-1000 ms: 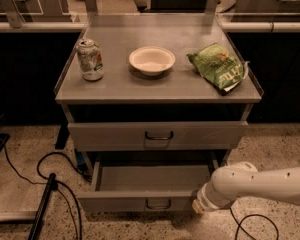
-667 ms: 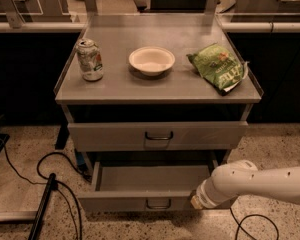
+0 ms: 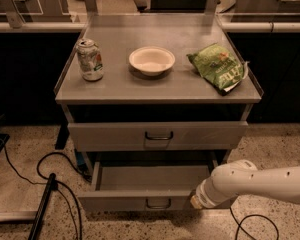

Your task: Close middle drawer

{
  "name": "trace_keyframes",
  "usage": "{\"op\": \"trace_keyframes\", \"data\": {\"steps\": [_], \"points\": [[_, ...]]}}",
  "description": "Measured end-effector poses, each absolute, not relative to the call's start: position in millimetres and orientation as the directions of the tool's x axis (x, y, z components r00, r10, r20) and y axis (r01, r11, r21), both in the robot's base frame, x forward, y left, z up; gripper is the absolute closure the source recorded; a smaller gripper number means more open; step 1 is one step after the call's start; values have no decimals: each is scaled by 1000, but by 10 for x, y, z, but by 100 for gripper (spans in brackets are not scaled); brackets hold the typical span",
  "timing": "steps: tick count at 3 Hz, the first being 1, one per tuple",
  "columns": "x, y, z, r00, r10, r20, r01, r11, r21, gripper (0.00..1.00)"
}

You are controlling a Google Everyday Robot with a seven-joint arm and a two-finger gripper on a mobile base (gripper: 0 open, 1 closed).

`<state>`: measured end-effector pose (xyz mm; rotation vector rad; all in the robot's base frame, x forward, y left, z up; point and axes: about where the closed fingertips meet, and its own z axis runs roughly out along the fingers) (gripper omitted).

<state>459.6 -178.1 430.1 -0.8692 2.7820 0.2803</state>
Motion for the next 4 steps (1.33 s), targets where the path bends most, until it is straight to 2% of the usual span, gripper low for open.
{"op": "trace_keyframes", "data": {"steps": [2, 3, 4], "points": [[4596, -1781, 4301, -803, -537, -257, -578, 808, 117, 12], [4595, -1780, 4301, -803, -537, -257, -578, 808, 117, 0], [4595, -1780, 4301, -803, -537, -257, -578, 808, 117, 0]]}}
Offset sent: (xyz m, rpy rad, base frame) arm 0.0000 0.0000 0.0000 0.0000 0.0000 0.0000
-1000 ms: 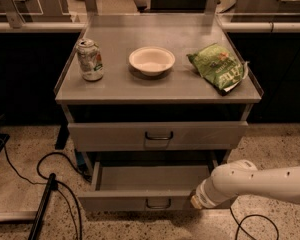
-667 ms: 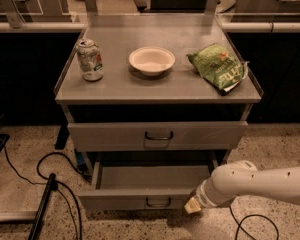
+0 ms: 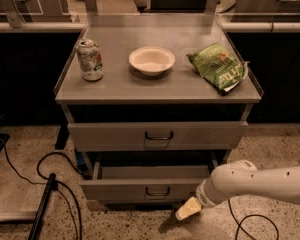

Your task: Close middle drawer

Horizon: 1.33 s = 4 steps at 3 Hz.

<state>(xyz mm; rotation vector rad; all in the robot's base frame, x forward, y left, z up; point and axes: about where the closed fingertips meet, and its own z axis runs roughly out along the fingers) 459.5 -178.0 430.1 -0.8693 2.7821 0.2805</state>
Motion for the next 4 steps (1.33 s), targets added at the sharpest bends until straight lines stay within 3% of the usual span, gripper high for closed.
{"op": "trace_keyframes", "data": {"steps": [4], "points": [[4845, -1691, 4325, -749, -577, -326, -632, 770, 91, 87]]}}
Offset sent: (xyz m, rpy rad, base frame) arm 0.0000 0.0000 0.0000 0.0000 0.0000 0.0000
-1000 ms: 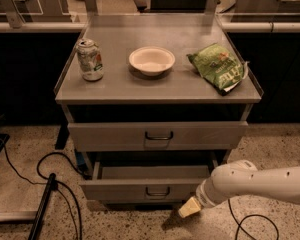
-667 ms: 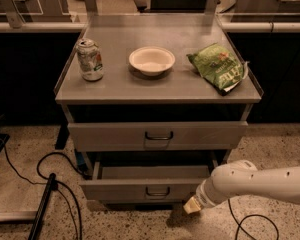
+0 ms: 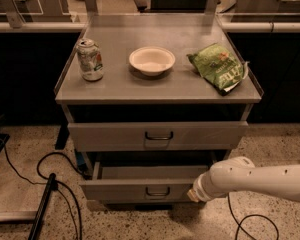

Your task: Close middle drawer

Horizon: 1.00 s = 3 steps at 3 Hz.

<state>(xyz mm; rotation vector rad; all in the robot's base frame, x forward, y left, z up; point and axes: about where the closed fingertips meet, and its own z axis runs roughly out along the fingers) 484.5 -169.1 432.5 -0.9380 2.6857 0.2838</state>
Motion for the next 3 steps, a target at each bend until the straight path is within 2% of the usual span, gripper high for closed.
{"op": "trace_keyframes", "data": {"steps": [1, 2, 3], "points": [[4999, -1634, 4325, -715, -599, -360, -660, 748, 67, 100], [5090, -1603, 4294, -695, -615, -373, -677, 734, 51, 100], [5093, -1602, 4293, -694, -616, -373, -678, 734, 50, 81]]}}
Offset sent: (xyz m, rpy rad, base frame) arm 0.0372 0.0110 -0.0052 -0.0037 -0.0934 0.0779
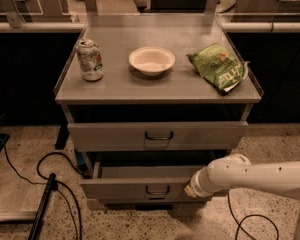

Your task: Close middle drawer

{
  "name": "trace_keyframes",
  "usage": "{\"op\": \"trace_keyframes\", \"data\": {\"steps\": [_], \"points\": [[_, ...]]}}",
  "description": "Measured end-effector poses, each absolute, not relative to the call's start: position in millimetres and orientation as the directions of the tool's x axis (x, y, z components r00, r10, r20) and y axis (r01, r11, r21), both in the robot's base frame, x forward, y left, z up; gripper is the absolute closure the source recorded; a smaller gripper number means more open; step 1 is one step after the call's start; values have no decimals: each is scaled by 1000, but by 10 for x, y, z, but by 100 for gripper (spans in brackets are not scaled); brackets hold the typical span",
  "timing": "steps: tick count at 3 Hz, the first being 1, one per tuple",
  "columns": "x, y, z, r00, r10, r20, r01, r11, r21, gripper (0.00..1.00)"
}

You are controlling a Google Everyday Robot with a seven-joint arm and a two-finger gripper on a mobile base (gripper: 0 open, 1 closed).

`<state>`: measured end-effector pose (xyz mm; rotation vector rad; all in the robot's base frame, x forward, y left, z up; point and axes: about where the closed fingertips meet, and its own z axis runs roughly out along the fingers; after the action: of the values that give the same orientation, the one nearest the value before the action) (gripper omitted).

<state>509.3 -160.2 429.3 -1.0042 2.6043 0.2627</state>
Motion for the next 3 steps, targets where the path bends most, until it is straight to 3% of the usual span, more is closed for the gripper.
{"op": "trace_keyframes", "data": {"steps": [3], "points": [[5092, -1602, 4292, -694, -616, -373, -678, 734, 50, 12]]}}
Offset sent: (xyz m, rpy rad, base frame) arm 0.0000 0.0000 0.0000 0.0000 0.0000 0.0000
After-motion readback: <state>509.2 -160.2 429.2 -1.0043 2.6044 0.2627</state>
